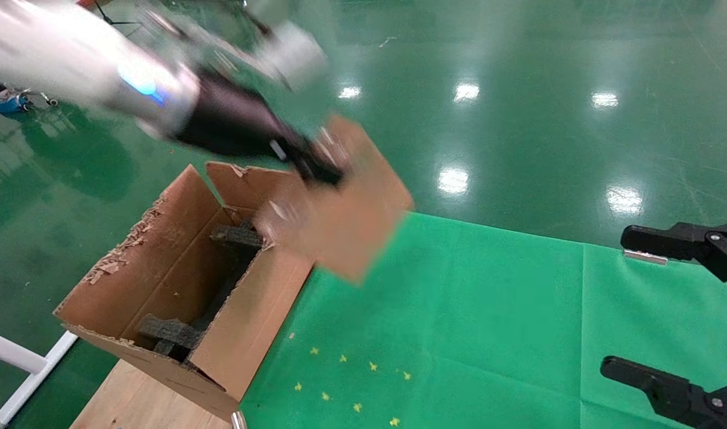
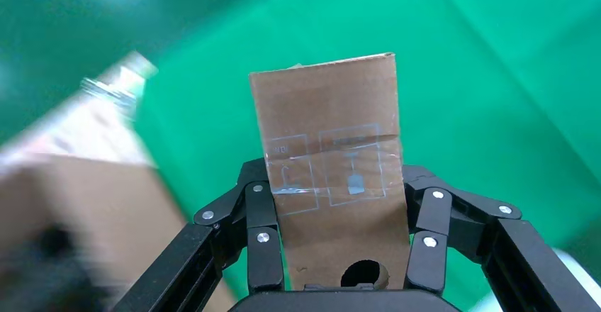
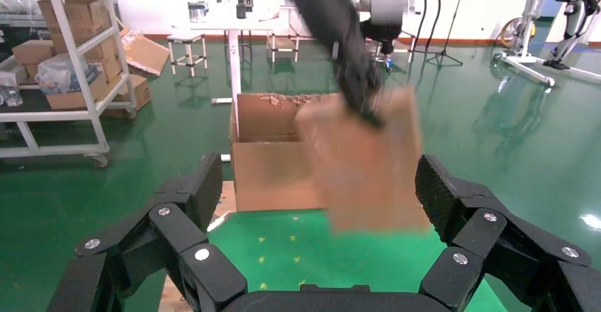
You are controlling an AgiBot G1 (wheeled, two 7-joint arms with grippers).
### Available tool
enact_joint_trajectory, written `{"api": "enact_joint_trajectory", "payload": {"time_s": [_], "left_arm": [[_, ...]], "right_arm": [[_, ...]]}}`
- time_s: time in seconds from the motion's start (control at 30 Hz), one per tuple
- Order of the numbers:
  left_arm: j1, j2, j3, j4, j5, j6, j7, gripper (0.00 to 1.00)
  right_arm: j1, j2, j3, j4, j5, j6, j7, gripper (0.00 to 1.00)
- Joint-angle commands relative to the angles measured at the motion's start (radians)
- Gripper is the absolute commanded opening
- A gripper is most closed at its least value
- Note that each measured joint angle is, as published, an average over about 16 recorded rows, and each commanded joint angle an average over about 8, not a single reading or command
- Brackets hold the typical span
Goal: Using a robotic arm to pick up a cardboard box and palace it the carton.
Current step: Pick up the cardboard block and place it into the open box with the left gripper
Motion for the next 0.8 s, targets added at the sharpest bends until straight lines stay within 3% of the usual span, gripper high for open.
{"api": "enact_joint_trajectory", "payload": {"time_s": [0.03, 0.23, 0.4, 0.6, 0.8], "left_arm": [[-0.051, -0.053, -0.037, 0.002, -0.005, -0.009, 0.037, 0.0], [-0.123, -0.185, -0.048, 0.095, 0.057, 0.047, 0.172, 0.0], [-0.068, -0.25, -0.019, 0.297, 0.075, 0.042, 0.372, 0.0], [0.024, -0.236, 0.007, 0.59, 0.075, -0.058, 0.622, 0.0], [0.056, -0.161, 0.018, 0.804, 0.091, -0.149, 0.754, 0.0]], "right_arm": [[0.0, 0.0, 0.0, 0.0, 0.0, 0.0, 0.0, 1.0], [0.0, 0.0, 0.0, 0.0, 0.0, 0.0, 0.0, 1.0], [0.0, 0.0, 0.0, 0.0, 0.0, 0.0, 0.0, 1.0], [0.0, 0.0, 0.0, 0.0, 0.0, 0.0, 0.0, 1.0], [0.0, 0.0, 0.0, 0.0, 0.0, 0.0, 0.0, 1.0]]}}
